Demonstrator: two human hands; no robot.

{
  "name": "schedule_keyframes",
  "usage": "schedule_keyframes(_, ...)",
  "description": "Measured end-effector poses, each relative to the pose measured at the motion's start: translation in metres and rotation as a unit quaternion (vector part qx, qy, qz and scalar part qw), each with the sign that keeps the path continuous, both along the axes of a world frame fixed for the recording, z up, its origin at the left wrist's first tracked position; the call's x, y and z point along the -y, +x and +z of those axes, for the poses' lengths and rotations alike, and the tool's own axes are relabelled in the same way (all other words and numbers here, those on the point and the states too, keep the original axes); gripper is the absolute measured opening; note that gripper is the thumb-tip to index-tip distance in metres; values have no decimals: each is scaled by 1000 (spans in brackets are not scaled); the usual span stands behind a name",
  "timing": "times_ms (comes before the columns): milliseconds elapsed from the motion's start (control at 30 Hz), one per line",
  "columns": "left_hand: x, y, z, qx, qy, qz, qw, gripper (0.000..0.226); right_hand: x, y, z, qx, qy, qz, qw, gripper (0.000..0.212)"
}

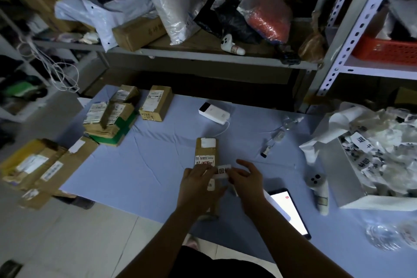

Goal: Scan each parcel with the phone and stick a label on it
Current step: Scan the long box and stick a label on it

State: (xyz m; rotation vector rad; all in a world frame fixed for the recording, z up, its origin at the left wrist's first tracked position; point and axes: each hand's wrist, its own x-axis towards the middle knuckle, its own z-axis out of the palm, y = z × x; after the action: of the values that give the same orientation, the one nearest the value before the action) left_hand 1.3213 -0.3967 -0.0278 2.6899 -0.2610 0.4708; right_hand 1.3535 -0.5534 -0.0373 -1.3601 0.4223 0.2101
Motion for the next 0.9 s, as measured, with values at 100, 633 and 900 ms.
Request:
schedule_keyframes(100, -9, -5, -3, -147, -162, 96, 971, 62, -2, 6, 0, -5, 38, 18, 999, 37)
schedule_keyframes(633, -61, 95, -39, -219, -166, 151, 950, 10, -62, 70, -31, -16, -147, 48, 988, 19)
schedule_keyframes(900, -71, 134, -74, -220, -120, 89, 964, 22, -75, 110, -48, 20, -377, 119, 918, 8)
